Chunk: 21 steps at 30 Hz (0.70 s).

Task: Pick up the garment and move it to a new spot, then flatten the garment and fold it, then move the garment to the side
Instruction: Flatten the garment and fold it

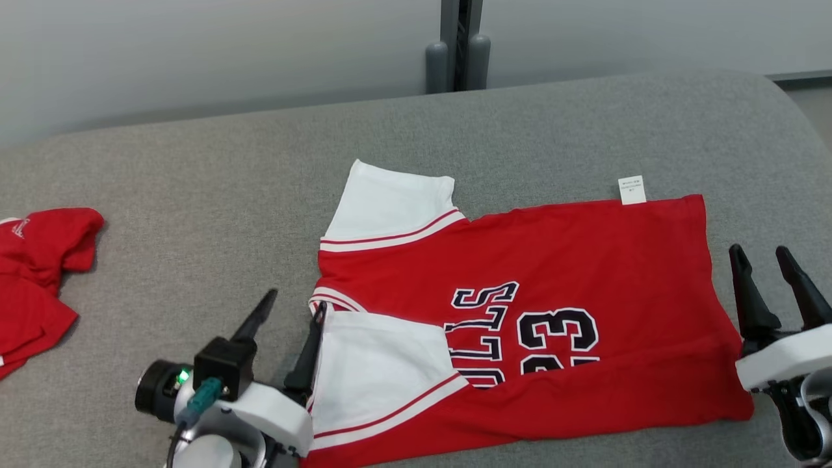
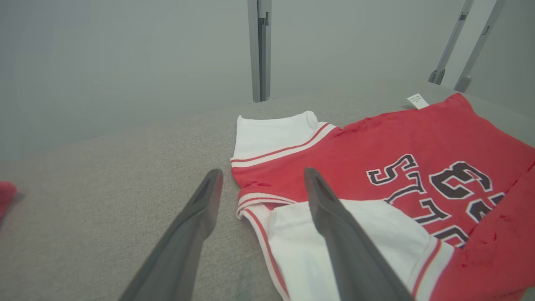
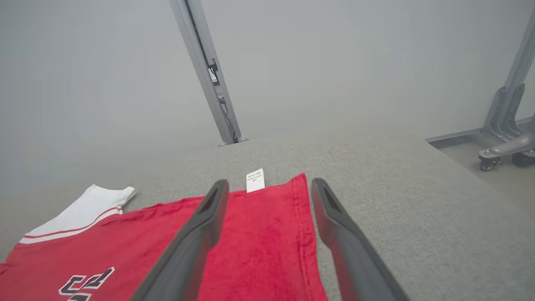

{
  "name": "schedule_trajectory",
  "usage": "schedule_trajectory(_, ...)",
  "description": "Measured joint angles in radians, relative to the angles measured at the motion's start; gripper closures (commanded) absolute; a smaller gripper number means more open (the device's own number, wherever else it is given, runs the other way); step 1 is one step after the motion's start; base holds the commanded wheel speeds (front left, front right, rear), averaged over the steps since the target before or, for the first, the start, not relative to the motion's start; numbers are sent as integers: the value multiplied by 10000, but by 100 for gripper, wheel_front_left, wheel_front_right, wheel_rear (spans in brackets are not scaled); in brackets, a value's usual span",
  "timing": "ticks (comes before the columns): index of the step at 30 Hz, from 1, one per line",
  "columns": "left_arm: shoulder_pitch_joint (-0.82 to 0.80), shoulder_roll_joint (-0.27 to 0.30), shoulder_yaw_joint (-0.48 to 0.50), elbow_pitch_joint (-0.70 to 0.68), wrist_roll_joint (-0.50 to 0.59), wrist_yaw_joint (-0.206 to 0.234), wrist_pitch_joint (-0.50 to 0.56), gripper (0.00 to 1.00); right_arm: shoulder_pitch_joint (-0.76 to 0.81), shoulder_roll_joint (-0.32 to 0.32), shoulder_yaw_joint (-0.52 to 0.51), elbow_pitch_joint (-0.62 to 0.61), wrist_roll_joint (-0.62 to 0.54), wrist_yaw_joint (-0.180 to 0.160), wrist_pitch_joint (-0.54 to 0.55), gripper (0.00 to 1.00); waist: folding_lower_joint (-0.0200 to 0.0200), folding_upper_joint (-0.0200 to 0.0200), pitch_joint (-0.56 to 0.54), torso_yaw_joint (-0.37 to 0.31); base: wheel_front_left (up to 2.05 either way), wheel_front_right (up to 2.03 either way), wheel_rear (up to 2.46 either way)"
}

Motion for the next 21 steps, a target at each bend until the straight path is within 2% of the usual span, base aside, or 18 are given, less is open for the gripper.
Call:
schedule_trajectory(11, -2757, 48, 211, 1394, 370, -130, 520, 0, -965, 328, 159, -1170, -1214, 2, -81, 0, 0, 0, 1624, -471, 0, 0, 0)
schedule_trajectory(14, -4221, 31, 88, 2257, 600, -416, 999, 0, -1185, 489, 165, -1528, -1442, 2, -111, 0, 0, 0, 2319, -853, 0, 0, 0)
schedule_trajectory(21, -6166, 12, 12, 3870, 895, -545, 1494, 0, -1357, 872, 36, -1862, -1601, 2, -199, 0, 0, 0, 3020, -1464, 0, 0, 0)
